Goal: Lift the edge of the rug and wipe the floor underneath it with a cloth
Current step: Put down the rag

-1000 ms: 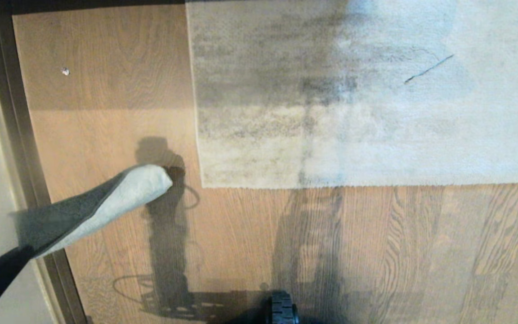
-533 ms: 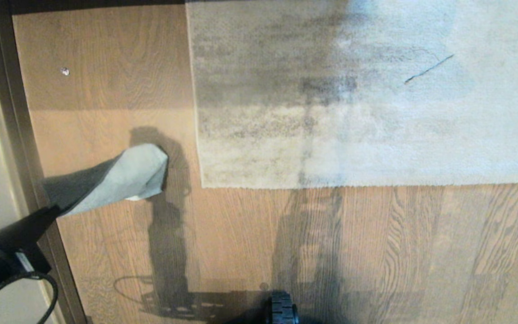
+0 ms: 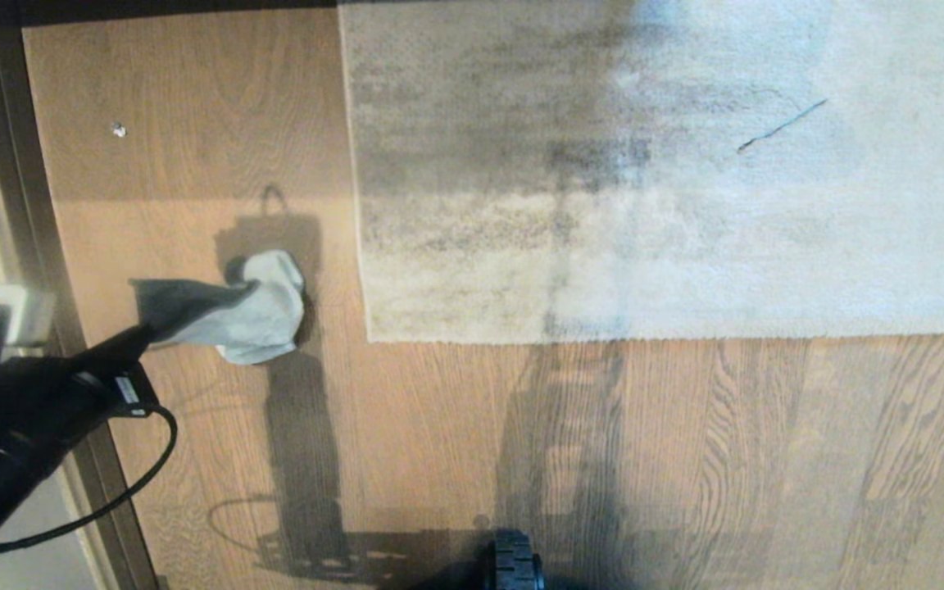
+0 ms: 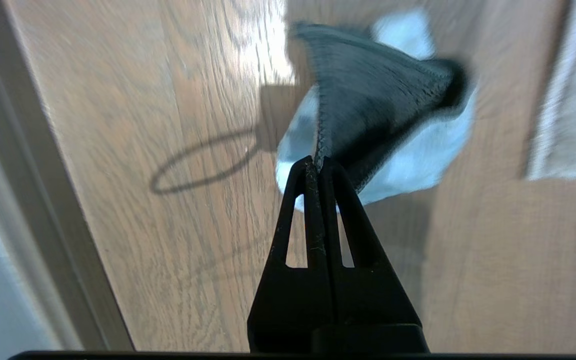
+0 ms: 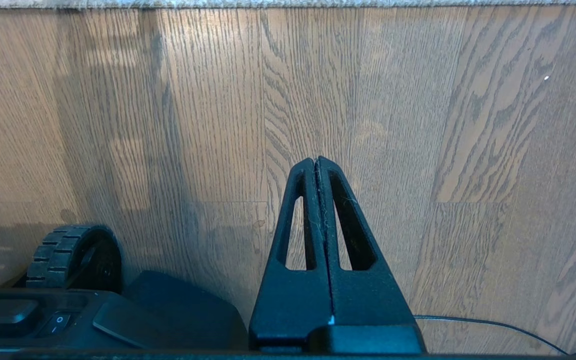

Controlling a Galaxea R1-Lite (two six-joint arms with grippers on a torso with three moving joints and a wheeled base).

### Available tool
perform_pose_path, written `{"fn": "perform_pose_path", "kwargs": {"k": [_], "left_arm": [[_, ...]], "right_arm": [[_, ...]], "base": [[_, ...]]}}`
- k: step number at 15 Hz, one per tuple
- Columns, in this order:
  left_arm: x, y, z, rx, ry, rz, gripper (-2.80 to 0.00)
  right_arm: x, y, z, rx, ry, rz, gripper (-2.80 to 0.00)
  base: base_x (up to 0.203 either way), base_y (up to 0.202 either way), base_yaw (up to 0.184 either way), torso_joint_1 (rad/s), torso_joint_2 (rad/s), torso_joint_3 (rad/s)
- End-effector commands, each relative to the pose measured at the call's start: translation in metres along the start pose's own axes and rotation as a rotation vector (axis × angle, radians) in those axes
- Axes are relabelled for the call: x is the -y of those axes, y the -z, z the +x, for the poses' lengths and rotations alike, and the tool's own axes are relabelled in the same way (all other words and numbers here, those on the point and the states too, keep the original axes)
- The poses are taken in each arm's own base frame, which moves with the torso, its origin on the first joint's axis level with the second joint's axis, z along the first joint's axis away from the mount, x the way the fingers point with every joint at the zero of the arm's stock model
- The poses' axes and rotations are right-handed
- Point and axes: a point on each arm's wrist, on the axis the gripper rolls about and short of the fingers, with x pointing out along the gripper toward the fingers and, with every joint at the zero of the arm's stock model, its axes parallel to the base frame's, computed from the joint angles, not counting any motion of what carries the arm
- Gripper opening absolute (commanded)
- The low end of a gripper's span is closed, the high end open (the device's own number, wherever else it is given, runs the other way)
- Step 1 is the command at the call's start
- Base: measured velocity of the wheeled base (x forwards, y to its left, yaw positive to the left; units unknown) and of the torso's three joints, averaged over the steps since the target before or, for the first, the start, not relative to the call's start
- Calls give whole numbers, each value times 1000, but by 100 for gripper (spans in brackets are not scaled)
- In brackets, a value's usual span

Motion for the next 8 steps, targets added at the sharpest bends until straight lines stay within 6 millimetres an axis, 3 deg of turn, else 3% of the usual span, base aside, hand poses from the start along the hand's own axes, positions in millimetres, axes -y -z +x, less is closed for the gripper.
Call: {"fn": "perform_pose_path", "kwargs": {"k": [1,4,8], "left_arm": [[-2,25,21,-79,-1,-4,-280],[-4,40,38,-51,-7,4,-280],[-8,46,43,-62,-24,7,-280]], "right_arm": [[0,0,0,-1,0,0,-280],[0,0,0,-1,0,0,-280],[0,0,0,-1,0,0,-280]], "base": [[0,0,0,0,0,0],[0,0,0,0,0,0],[0,0,0,0,0,0]]}}
